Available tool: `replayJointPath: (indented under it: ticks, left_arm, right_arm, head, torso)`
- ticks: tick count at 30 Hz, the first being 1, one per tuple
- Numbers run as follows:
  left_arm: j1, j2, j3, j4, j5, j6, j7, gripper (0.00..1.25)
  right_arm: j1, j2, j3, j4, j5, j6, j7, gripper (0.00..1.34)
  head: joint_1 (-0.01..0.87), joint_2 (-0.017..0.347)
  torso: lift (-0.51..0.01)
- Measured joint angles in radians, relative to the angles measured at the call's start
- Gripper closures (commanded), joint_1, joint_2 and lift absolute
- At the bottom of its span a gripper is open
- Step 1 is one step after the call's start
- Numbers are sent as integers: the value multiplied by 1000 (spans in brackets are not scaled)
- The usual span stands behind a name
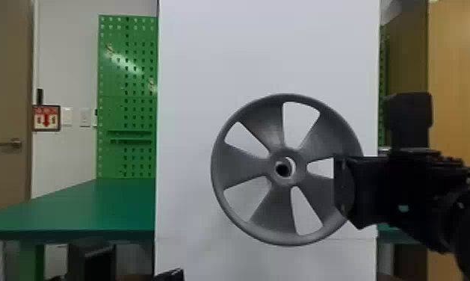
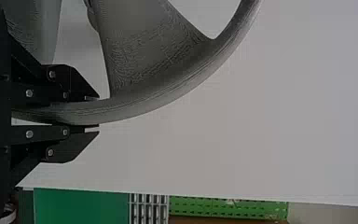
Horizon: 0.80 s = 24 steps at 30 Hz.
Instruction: Hold the wheel and insert it
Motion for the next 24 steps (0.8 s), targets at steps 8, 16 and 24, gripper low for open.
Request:
replayJointPath:
  ticks: [8, 16, 24]
  left_arm:
    - [0, 0, 0, 0, 1, 0, 0, 502]
    - [0, 0, 0, 0, 1, 0, 0, 502]
    - [0, 0, 0, 0, 2, 0, 0, 502]
  right_arm:
    - [3, 2, 8, 0, 0, -7, 0, 1088]
    - [5, 3, 16, 2, 1, -11, 0, 1088]
    - [7, 4, 24, 6, 4, -15, 0, 1088]
  head:
    - [0, 9]
    - [0, 9]
    - [0, 9]
  torso:
    - [-494]
    - [-494]
    - [-494]
